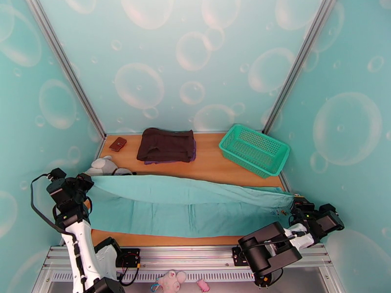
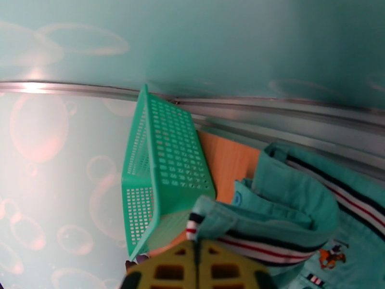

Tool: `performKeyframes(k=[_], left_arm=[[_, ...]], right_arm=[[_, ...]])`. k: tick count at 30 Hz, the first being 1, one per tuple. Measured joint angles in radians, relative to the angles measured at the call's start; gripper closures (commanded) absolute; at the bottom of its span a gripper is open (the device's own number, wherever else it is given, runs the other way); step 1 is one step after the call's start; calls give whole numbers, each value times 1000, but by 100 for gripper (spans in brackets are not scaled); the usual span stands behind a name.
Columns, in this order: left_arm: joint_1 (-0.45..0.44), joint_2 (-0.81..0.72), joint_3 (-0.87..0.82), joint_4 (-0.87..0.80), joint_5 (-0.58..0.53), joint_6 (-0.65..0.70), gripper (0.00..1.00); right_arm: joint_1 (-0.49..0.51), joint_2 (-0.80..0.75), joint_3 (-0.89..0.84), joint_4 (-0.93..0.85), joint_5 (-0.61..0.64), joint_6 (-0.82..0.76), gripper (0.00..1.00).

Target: Fold and stack the trousers

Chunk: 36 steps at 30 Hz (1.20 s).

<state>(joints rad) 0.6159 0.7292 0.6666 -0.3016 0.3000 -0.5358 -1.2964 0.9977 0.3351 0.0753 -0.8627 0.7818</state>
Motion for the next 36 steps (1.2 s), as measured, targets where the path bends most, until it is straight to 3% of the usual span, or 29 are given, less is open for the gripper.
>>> performKeyframes(k=[12, 20, 29, 33, 36], left_arm=[[85, -156, -48, -23, 13, -17, 100], [134, -230, -81, -82, 10, -63, 100], [145, -339, -100, -126, -6, -143, 100], [145, -377, -134, -142, 16, -213, 86], [145, -401, -169, -152, 42, -257, 63]], right_arm=[[-172, 54, -42, 15, -63, -27, 91], [-226, 43, -64, 69, -129, -5, 89], [-315, 36, -105, 121, -142, 22, 69], [-315, 79, -126, 158, -155, 41, 63], [-315, 97, -131, 180, -160, 58, 54]])
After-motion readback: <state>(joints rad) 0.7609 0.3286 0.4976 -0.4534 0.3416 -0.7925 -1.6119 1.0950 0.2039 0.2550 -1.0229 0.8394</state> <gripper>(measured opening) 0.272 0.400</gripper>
